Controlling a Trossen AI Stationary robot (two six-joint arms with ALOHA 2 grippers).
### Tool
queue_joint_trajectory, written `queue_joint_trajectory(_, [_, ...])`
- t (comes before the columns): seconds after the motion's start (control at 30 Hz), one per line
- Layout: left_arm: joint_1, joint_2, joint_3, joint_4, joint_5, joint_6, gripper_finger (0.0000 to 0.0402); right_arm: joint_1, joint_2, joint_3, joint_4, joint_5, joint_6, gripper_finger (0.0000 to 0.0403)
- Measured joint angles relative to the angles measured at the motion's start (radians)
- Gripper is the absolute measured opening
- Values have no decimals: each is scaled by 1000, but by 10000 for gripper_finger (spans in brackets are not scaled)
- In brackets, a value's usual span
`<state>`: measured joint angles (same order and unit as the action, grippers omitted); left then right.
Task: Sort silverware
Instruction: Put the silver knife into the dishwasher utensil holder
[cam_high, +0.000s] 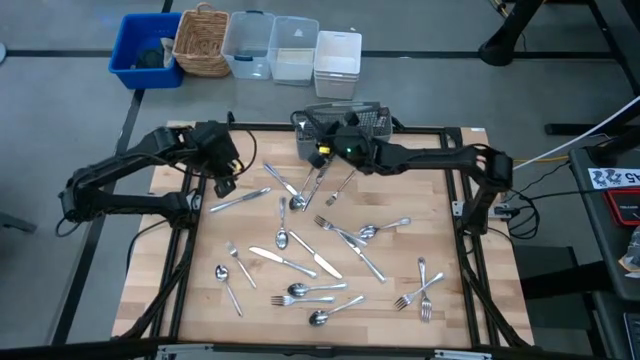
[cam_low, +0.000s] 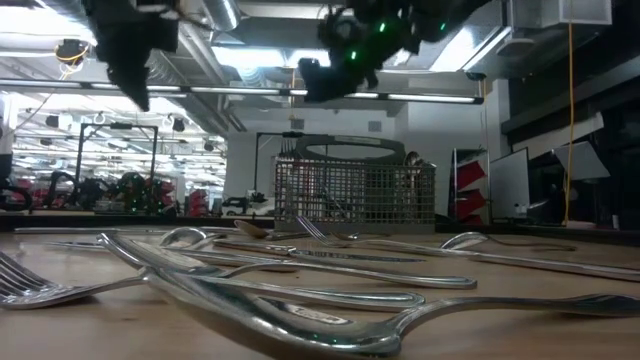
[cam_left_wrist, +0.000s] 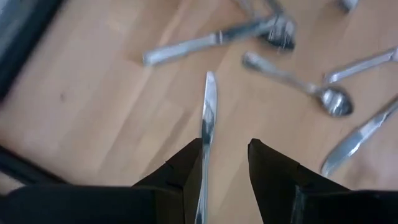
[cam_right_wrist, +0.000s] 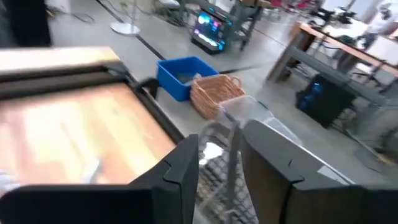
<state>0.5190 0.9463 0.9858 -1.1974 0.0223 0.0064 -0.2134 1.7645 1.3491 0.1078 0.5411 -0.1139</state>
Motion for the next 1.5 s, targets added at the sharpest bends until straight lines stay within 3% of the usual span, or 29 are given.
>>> queue_joint_trajectory(0.37, [0,74,-242,109,-3,11,115,85,-185,1,-185,-18,168,120])
queue_joint_trajectory(0.57, [-3,183,-227,179,-52,12,115,97,-216,1,-241,-22,174,120])
queue_joint_trajectory(0.83, [-28,360,-227,213,-56,15,115,96,-218,1,-259,-140,222,120])
queue_joint_trajectory(1.07, [-29,499,-227,222,-60,57,115,96,-218,1,-338,-142,222,120])
queue_joint_trajectory(1.5, [-30,602,-227,252,-79,50,115,95,-218,1,-359,-142,222,120])
